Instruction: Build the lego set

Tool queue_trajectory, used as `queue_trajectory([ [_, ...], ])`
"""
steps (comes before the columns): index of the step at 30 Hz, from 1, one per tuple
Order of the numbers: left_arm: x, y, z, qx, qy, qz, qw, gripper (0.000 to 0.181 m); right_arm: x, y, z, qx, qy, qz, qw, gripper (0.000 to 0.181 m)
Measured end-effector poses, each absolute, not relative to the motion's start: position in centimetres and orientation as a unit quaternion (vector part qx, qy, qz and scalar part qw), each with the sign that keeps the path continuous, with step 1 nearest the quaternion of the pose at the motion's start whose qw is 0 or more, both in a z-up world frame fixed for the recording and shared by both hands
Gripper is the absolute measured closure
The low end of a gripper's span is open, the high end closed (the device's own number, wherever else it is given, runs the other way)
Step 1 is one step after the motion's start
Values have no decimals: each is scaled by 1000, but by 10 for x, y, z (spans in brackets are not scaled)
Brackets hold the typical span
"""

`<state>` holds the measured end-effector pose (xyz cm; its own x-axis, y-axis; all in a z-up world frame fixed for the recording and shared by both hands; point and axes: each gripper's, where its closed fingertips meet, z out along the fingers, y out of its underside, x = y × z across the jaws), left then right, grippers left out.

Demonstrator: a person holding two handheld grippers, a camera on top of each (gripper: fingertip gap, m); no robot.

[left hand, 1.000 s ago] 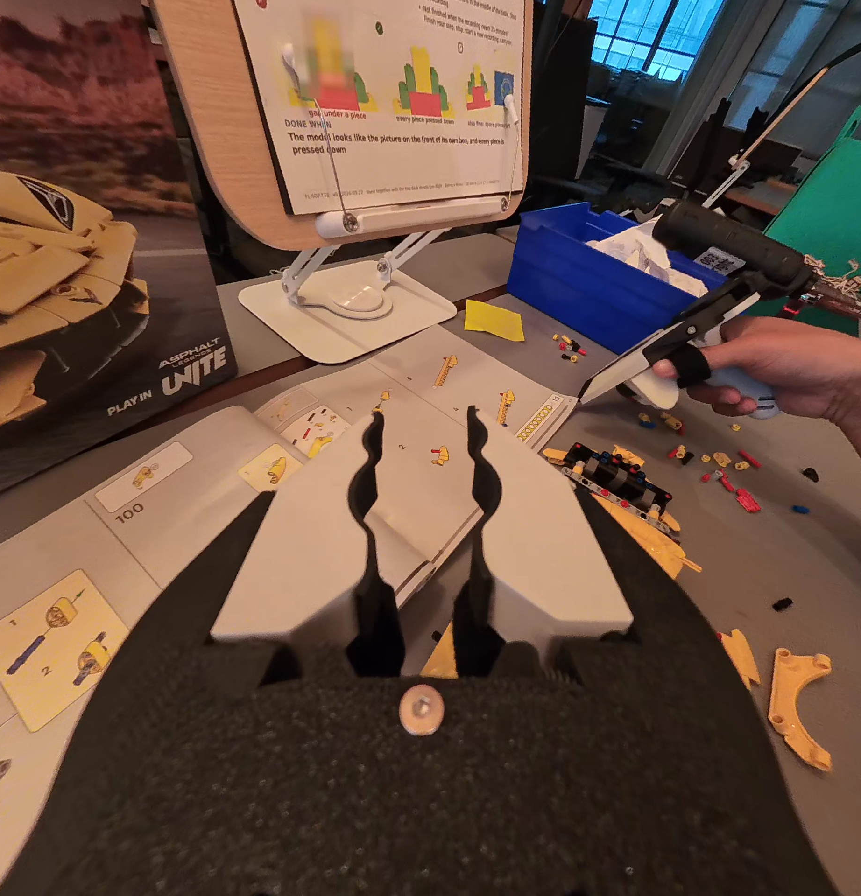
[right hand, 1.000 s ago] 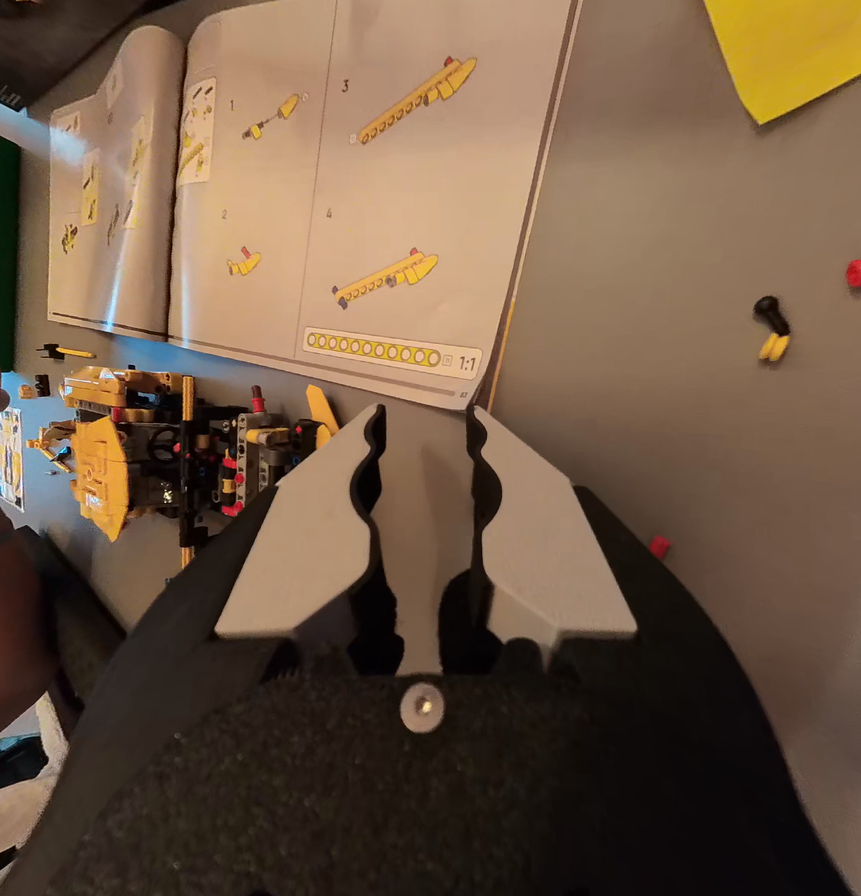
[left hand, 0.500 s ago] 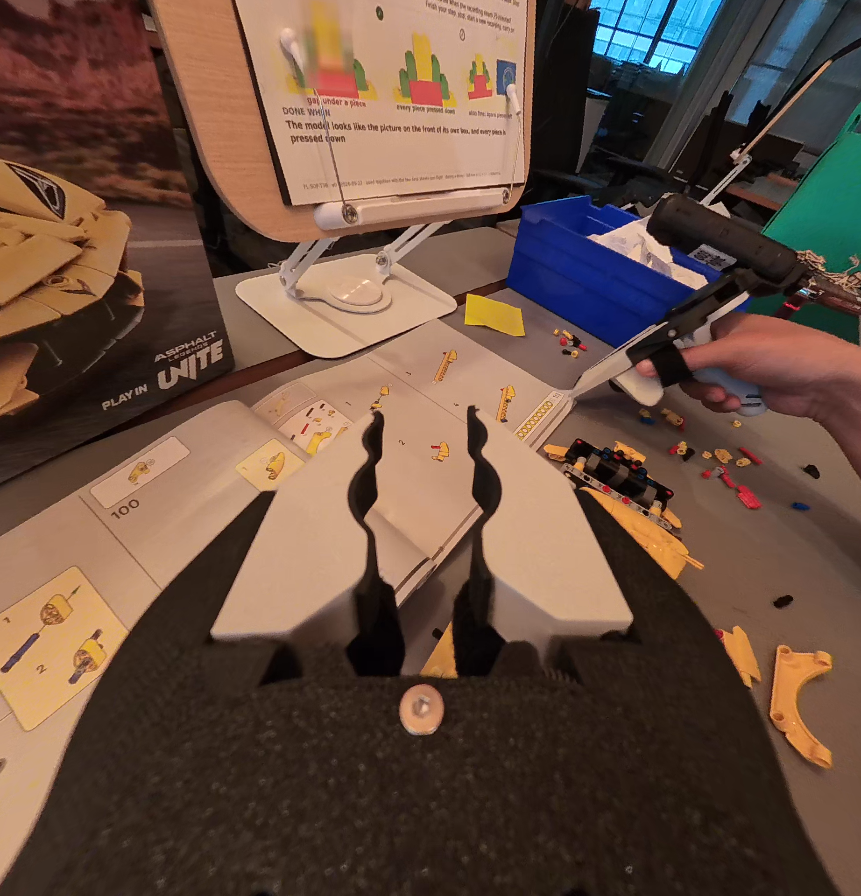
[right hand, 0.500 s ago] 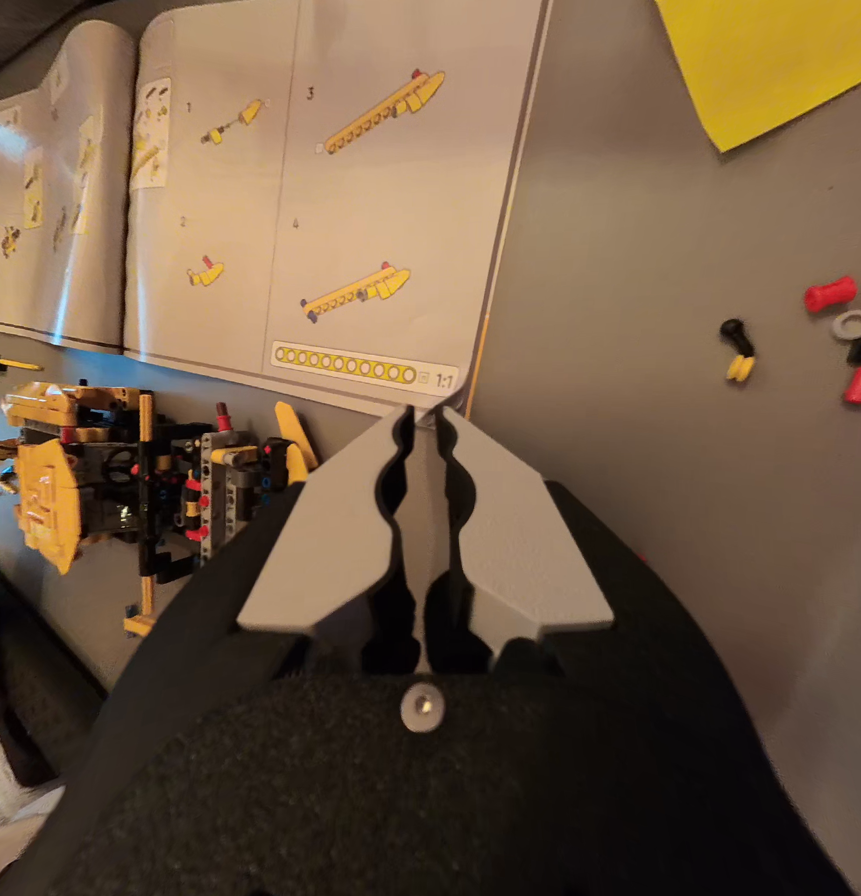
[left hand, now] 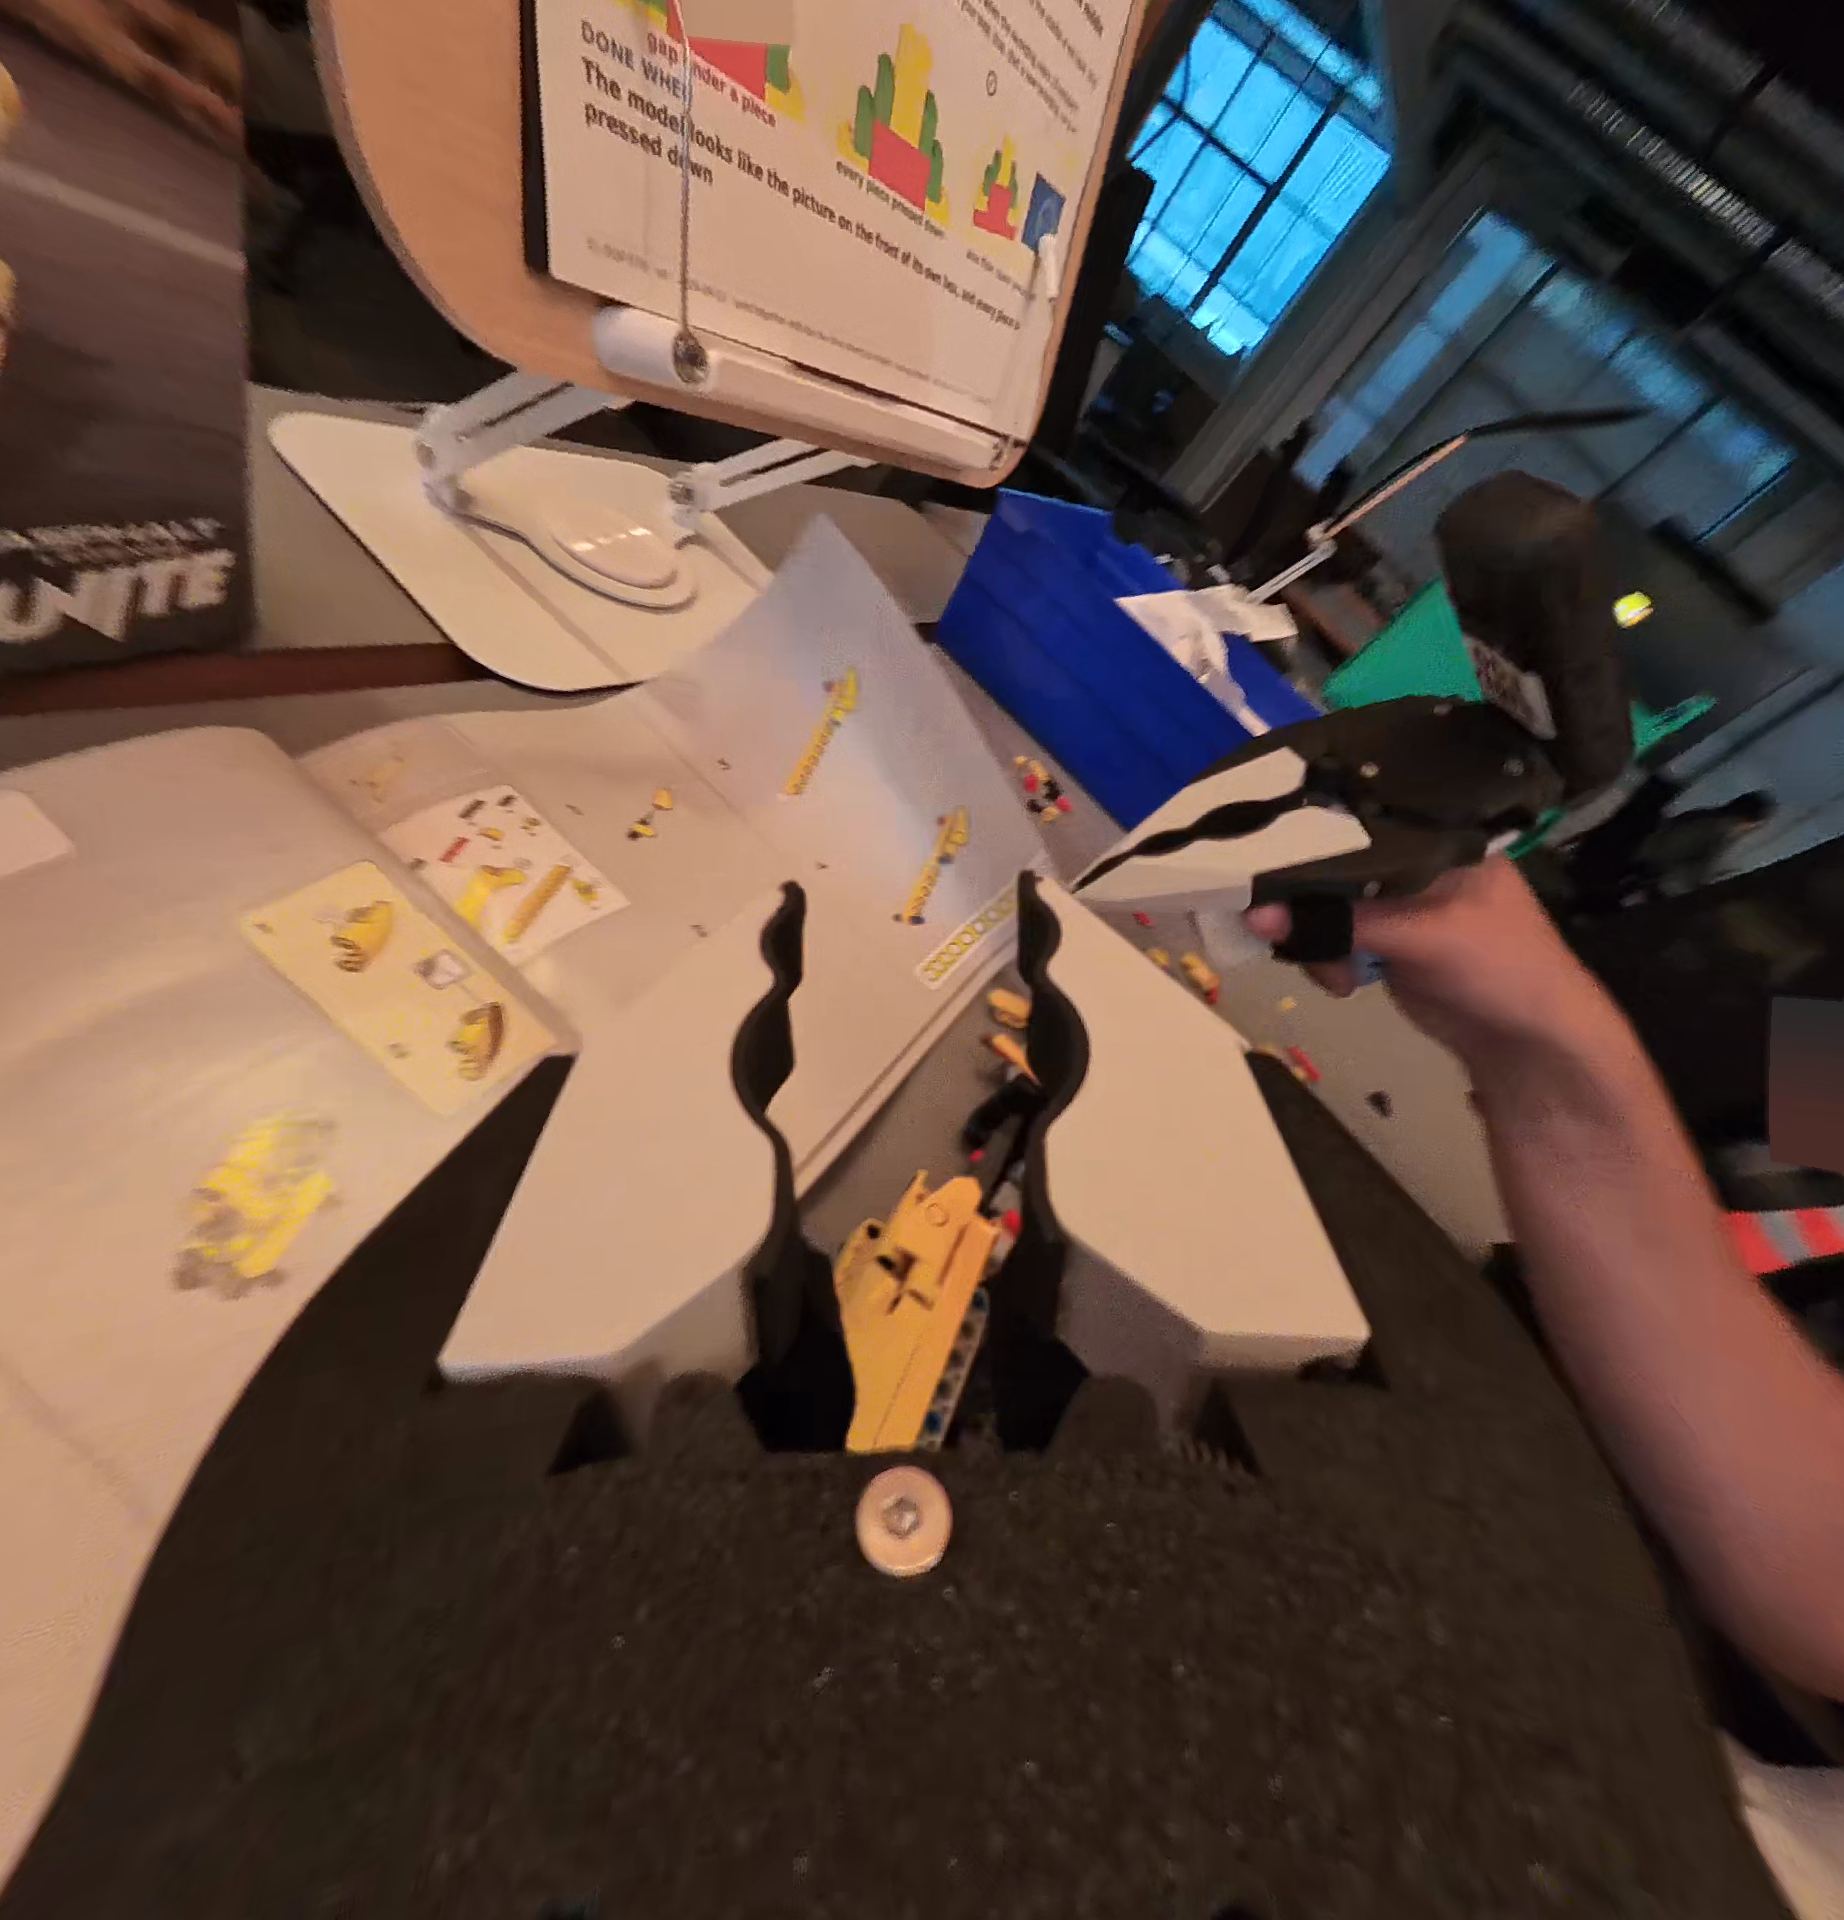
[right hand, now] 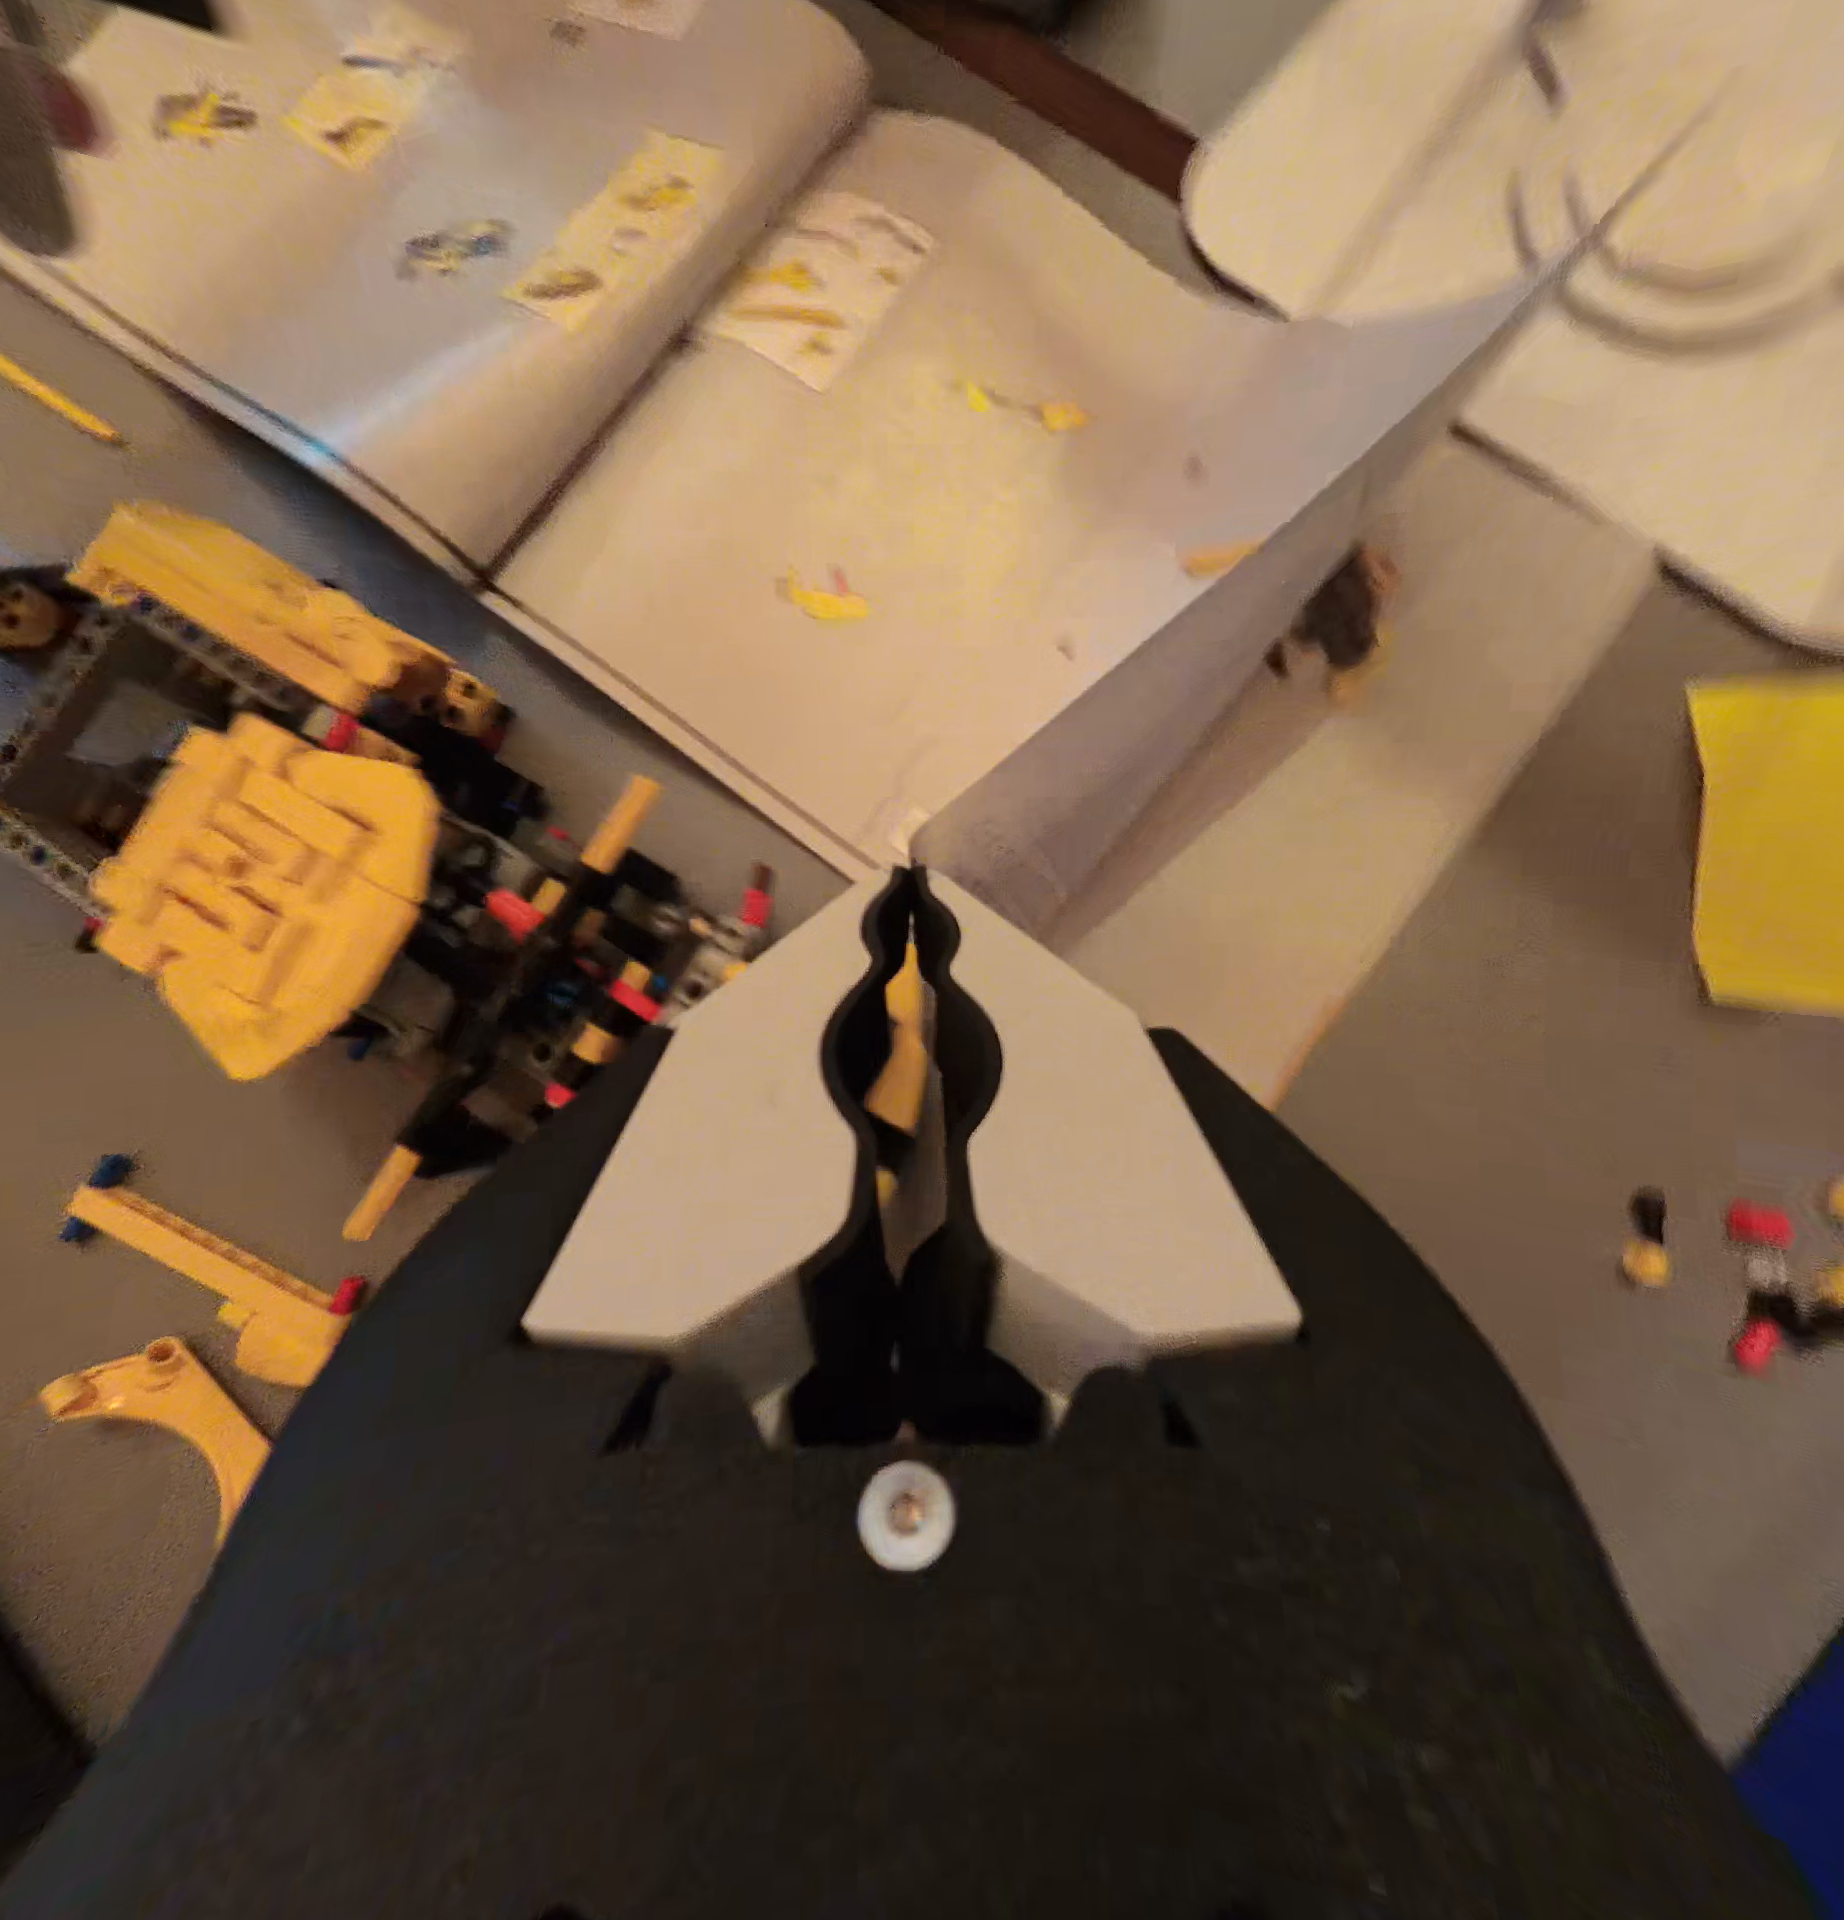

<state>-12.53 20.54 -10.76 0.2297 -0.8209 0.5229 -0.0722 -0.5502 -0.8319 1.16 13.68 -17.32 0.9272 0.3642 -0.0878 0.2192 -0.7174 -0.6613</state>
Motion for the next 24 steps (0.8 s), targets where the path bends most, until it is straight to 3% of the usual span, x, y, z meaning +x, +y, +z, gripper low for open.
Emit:
queue_trajectory([
  [3,-114,200,-109,-702,301,-567,309,131,-37,151,-154,-880,-259,74,390,181],
  [12,-95,198,-125,-714,256,-612,224,132,-127,155,-143,-826,-382,89,404,181],
  [14,-98,200,-123,-708,252,-620,225,144,-131,154,-142,-822,-388,90,408,181],
  [16,-102,198,-118,-694,257,-633,227,181,-130,154,-143,-821,-387,89,411,181],
  [21,-113,205,-124,-706,250,-620,233,181,-116,151,-121,-804,-343,134,468,173],
  [24,-120,209,-125,-712,248,-613,236,181,-94,151,-119,-813,-303,164,470,153],
])
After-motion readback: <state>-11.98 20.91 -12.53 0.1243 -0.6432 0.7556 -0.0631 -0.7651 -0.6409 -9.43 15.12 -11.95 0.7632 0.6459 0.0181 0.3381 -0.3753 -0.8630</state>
